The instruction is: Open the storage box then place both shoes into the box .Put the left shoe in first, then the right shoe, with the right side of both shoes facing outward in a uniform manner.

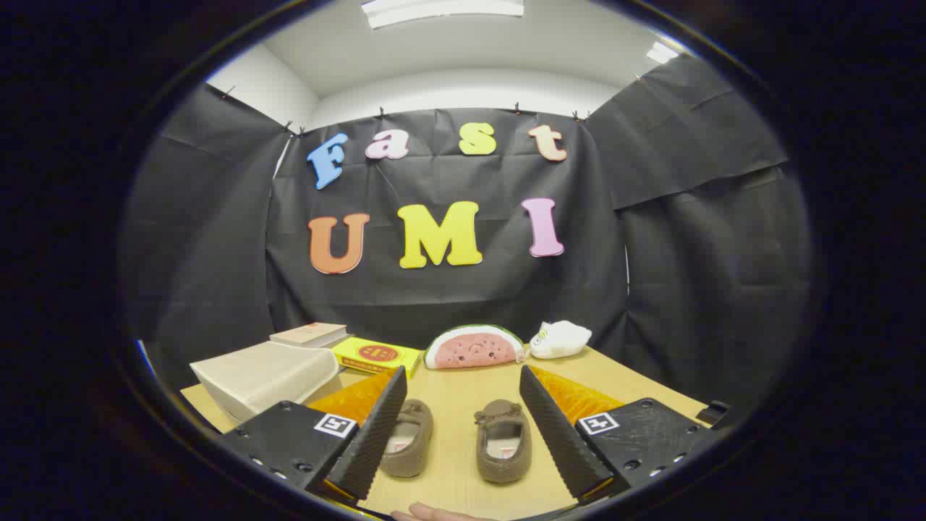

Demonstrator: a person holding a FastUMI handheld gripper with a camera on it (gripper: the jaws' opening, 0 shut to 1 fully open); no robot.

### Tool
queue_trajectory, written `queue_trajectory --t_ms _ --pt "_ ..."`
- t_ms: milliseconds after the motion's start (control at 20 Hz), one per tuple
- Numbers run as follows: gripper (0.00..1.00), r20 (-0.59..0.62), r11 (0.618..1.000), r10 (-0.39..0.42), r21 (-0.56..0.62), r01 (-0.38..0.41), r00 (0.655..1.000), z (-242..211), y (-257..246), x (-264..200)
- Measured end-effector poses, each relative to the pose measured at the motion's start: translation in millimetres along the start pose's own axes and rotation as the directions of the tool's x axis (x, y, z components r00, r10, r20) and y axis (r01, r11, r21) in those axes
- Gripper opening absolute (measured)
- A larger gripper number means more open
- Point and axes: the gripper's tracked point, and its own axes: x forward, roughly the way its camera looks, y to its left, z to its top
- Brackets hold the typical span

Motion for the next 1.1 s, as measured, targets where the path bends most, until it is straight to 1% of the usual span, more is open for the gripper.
queue_trajectory --t_ms 250,450,550,750,850,950,1100 --pt "0.95 -0.016 1.000 -0.027 -0.001 0.027 1.000 -5 -12 6" --pt "0.95 -0.044 1.000 -0.004 -0.003 0.004 0.999 -19 -5 12" --pt "0.95 -0.044 1.000 -0.010 -0.021 0.009 0.999 -24 -8 17" --pt "0.95 -0.060 1.000 0.008 -0.014 -0.009 0.998 -30 1 31" --pt "0.95 -0.064 0.999 0.038 -0.010 -0.039 0.997 -33 13 39" --pt "0.95 -0.075 0.996 0.086 -0.008 -0.087 0.993 -35 34 50" --pt "0.95 -0.102 0.978 0.209 0.007 -0.210 0.973 -40 81 70"
